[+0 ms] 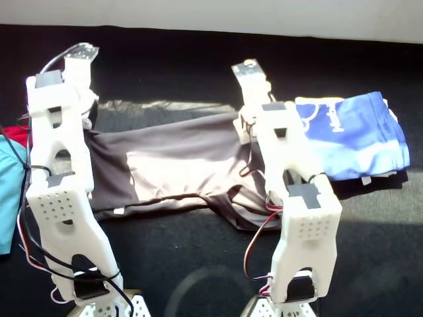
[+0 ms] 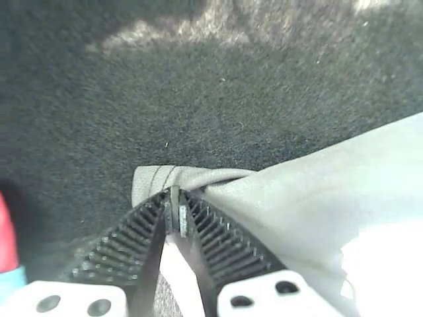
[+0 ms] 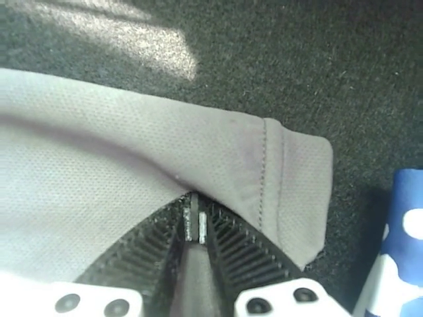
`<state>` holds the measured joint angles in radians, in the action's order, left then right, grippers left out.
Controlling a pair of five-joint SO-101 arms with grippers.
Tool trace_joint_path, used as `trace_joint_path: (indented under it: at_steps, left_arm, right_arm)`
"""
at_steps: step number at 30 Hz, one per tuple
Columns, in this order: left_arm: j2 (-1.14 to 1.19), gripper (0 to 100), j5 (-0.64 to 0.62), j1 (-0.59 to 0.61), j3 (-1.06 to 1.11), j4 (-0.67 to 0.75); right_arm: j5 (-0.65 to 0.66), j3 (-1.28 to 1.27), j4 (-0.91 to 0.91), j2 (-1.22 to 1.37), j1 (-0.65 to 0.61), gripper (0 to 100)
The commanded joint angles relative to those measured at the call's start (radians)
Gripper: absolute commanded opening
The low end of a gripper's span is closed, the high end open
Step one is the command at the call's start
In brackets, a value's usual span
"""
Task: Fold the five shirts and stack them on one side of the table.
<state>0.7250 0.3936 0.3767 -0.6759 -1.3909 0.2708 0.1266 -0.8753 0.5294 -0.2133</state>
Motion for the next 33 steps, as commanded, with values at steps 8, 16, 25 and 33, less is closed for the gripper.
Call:
trace_joint_path:
  at_steps: [8,16,25,33]
  left_arm:
    - [0.097,1,-0.012,-0.019,-0.077,0.064]
    - [0.179,1,-0.043,0.062,-0.081,0.063]
    - [0.179,1,0.002,0.157,-0.079,0.029]
    - [0.177,1,0.0,0.156,-0.248,-0.118]
  right_arm:
    - [-0.106,0.133,-0.113,-0.015,-0.025,0.7]
    - [-0.094,-0.015,0.039,-0.004,-0.012,0.7]
    - [0.008,-0.124,0.166,-0.005,0.082,0.7]
    - [0.006,-0.087,0.096,-0.042,0.061,0.7]
